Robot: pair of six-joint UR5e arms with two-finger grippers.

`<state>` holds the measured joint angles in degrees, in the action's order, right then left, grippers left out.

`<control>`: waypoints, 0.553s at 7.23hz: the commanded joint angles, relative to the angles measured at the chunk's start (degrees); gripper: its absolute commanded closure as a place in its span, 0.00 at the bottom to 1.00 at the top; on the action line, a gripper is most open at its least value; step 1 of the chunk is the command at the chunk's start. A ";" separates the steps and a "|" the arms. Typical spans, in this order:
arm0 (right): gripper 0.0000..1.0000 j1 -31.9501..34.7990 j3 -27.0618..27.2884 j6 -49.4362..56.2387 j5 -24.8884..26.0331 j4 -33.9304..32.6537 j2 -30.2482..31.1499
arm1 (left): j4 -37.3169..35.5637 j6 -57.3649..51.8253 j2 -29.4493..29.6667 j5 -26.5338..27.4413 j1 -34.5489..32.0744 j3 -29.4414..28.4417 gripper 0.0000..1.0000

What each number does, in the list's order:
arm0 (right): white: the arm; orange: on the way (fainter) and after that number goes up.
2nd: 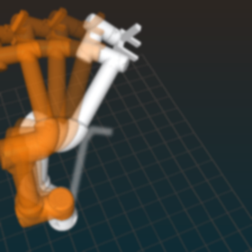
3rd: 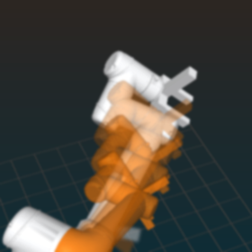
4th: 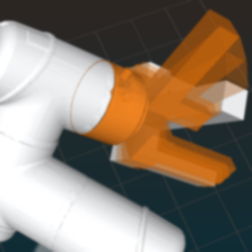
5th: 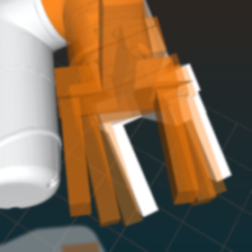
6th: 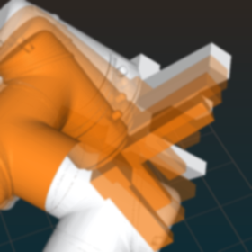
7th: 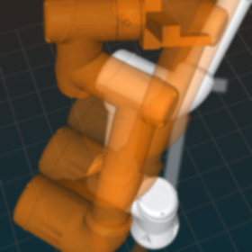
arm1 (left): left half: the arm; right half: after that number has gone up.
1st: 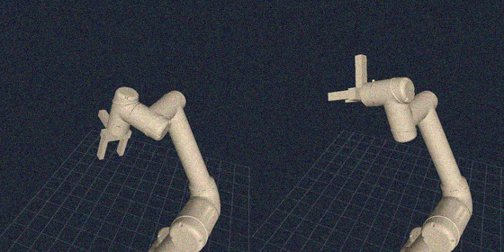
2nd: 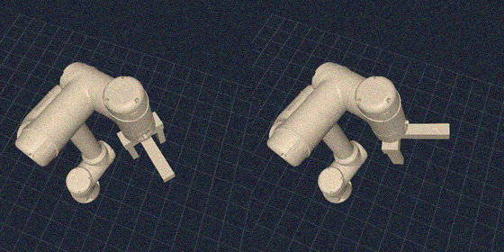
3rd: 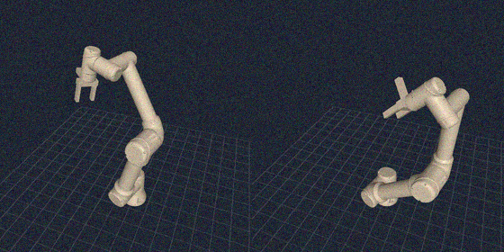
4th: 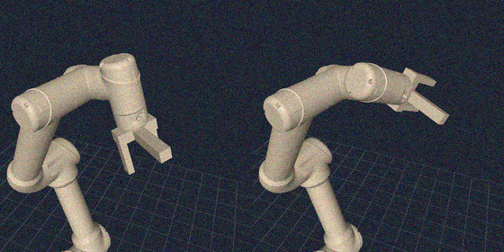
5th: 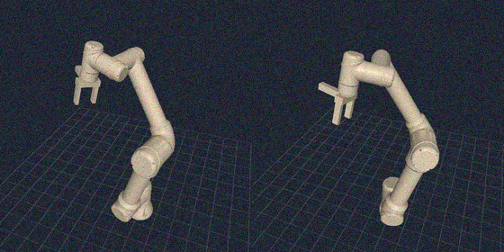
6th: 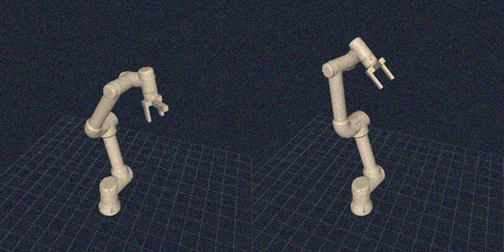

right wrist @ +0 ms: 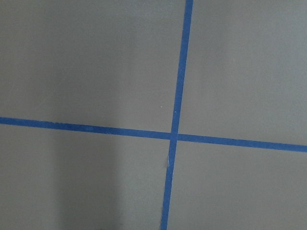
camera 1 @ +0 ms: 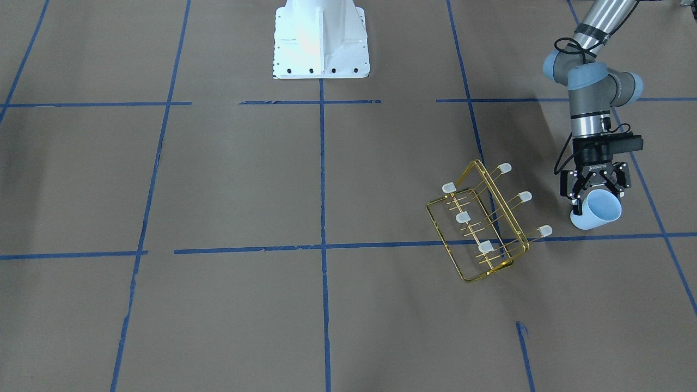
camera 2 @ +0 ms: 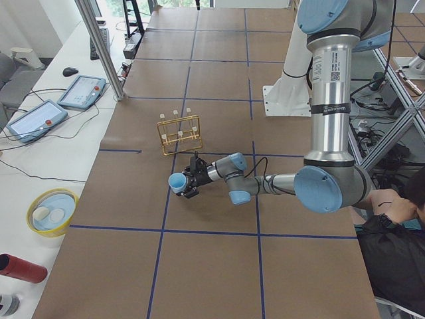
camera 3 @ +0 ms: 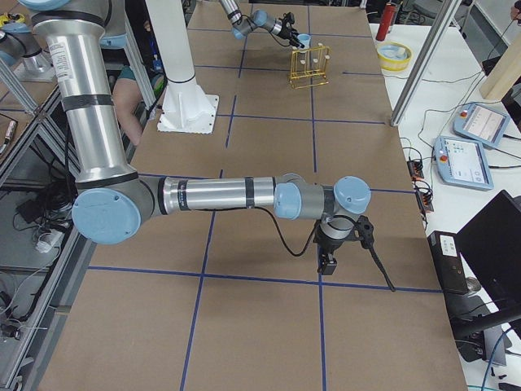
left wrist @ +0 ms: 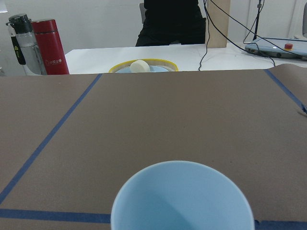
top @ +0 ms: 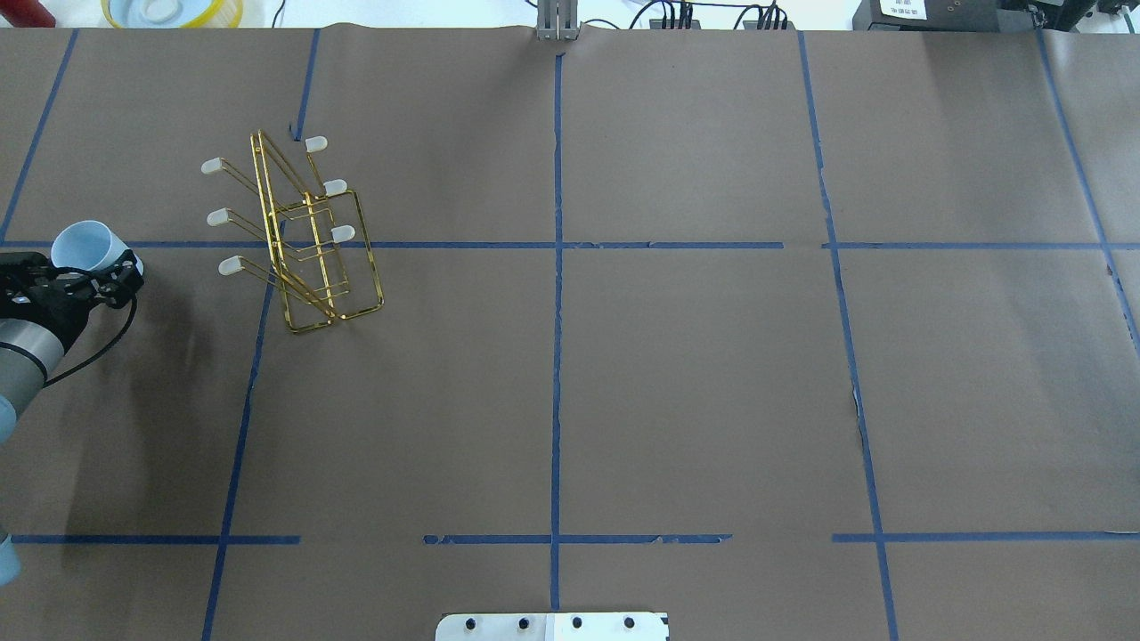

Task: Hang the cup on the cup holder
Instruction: 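Close the left gripper on the rim of the light blue cup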

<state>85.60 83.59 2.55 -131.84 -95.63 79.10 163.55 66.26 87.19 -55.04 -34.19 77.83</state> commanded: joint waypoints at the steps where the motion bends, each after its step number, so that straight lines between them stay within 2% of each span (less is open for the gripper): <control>1: 0.00 0.00 0.00 0.00 0.00 0.00 0.00 | -0.07 0.27 1.58 -0.42 -0.35 -1.98 0.00; 4: 0.00 0.00 0.00 0.00 0.00 0.00 0.00 | -0.07 0.45 3.42 -2.34 -0.97 -4.00 0.00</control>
<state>85.61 83.59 2.55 -131.84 -95.63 79.10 163.48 66.66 89.77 -56.27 -34.99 74.71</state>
